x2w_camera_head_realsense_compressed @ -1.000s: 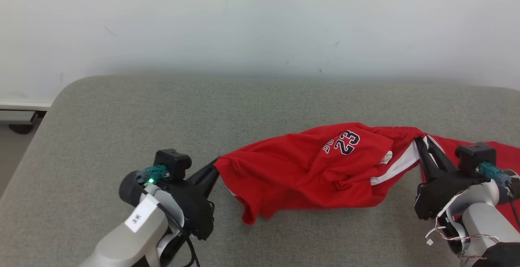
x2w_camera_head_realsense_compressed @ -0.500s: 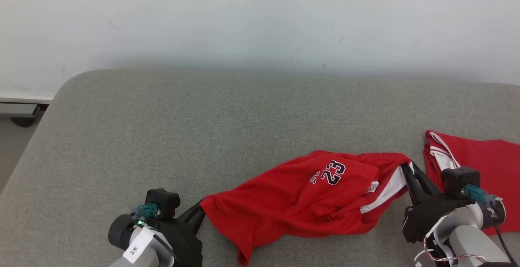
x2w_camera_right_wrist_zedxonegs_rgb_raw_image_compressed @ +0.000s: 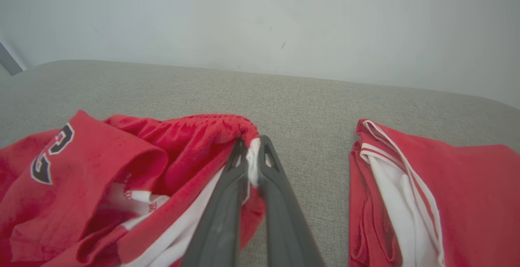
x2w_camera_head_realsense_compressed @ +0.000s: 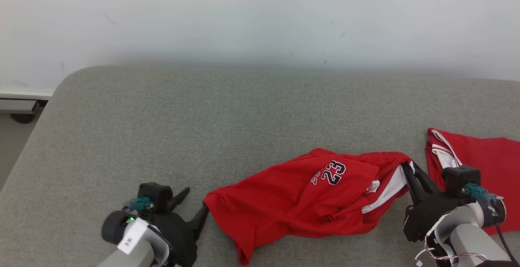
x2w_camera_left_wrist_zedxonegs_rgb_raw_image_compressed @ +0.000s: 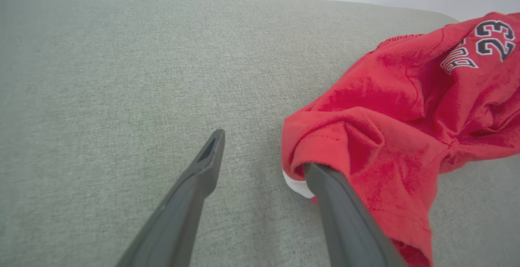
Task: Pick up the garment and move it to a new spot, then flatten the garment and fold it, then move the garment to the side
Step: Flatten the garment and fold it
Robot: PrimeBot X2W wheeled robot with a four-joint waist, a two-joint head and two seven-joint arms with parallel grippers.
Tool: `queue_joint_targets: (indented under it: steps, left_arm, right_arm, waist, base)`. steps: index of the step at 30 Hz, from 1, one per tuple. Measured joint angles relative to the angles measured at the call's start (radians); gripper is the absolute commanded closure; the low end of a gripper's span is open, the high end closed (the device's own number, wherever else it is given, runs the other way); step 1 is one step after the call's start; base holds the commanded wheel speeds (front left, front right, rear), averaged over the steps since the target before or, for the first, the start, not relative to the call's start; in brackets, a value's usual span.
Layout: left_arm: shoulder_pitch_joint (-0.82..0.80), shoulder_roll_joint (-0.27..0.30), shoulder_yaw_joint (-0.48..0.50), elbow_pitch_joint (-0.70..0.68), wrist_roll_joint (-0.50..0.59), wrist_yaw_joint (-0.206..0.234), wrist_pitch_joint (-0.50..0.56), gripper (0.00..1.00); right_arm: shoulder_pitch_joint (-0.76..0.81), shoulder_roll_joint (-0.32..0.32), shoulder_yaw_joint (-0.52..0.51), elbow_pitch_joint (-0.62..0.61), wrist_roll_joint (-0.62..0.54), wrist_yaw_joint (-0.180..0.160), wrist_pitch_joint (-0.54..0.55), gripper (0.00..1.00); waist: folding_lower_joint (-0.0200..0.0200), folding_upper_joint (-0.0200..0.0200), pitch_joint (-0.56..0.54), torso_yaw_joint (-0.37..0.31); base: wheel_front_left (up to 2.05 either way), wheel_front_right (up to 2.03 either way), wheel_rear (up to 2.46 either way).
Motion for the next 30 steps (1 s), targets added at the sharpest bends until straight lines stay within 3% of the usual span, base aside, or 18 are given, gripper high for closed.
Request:
queue_joint_targets:
  steps: [4, 10, 18, 30]
  left_arm:
    - [-0.013, 0.026, 0.021, 0.029, -0.019, 0.007, 0.0, 0.0]
    - [-0.014, 0.079, 0.051, 0.067, -0.029, 0.058, -0.005, 0.0]
    - [-0.023, 0.051, 0.056, 0.013, -0.02, 0.087, -0.008, 0.0]
    - [0.026, 0.125, 0.107, 0.01, -0.035, 0.105, -0.009, 0.0]
  right_arm:
    - [0.0, 0.0, 0.0, 0.013, 0.008, 0.0, 0.0, 1.0]
    - [0.0, 0.0, 0.0, 0.02, 0.009, 0.001, -0.002, 1.0]
    - [0.002, 0.0, -0.002, 0.027, 0.017, 0.005, -0.006, 1.0]
    - [0.004, -0.004, -0.003, 0.039, 0.018, 0.009, -0.009, 1.0]
  waist:
    - [0.0, 0.0, -0.005, 0.008]
    - [0.0, 0.0, -0.011, 0.015]
    - [0.0, 0.0, -0.018, 0.026]
    - [0.0, 0.0, -0.033, 0.035]
  base:
    - [0.0, 0.0, 0.0]
    - [0.0, 0.0, 0.0]
    - [0.0, 0.0, 0.0]
    - [0.0, 0.0, 0.0]
